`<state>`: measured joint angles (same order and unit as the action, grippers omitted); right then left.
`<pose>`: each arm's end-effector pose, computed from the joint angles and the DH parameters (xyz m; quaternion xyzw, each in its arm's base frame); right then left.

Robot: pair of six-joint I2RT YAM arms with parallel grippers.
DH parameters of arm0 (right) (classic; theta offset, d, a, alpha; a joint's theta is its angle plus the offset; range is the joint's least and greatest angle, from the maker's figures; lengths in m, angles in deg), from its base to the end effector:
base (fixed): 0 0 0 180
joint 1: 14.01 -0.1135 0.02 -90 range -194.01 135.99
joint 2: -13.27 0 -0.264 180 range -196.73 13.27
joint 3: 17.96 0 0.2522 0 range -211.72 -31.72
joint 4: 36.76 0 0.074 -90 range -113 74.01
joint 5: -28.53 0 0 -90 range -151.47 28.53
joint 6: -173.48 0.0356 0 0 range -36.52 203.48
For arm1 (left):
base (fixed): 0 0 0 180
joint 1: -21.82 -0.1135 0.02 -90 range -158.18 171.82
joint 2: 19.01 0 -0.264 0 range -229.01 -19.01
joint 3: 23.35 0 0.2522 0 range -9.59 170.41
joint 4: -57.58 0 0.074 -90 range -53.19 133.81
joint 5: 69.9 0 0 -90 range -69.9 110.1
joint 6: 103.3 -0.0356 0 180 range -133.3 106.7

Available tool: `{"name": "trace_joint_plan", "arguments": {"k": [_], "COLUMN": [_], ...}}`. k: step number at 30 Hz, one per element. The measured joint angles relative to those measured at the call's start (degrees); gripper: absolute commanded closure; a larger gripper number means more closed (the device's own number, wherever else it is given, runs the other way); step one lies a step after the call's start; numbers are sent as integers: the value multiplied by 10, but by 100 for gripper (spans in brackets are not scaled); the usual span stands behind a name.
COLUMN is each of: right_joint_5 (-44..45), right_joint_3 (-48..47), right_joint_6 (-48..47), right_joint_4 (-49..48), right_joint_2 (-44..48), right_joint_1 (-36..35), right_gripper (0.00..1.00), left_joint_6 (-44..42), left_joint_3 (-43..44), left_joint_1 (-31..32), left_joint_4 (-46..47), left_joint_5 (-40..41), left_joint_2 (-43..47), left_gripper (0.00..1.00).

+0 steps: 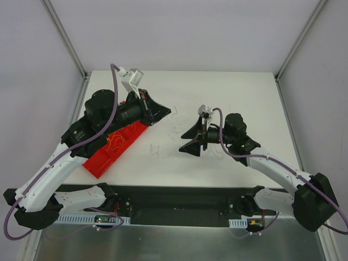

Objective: Untangle the cables

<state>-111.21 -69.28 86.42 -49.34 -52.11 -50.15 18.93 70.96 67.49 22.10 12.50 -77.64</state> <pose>0.1872 0.1703 0.2897 -0.4669 0.5388 0.4956 0.4960 0.1341 -0.1440 0.4864 0.1290 0.6940 -0.4807 0.5203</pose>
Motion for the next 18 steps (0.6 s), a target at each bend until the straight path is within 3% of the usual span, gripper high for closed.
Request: {"name": "trace_joint_plan", "arguments": {"k": [11,18], "right_joint_5": [38,10], "right_joint_3": [-24,-56], "right_joint_6": [-56,-67], "right_joint_4": [57,81], "right_joint_2": [34,33], "right_joint_1": [21,19], "right_gripper": [20,21], "left_joint_6": [4,4], "left_joint_3": [23,42], "left_joint_1": [0,0], "left_joint_4": [4,14], "left_joint_5": [-21,-39], "left_joint_2": [-28,-42], "left_gripper": [100,100]}}
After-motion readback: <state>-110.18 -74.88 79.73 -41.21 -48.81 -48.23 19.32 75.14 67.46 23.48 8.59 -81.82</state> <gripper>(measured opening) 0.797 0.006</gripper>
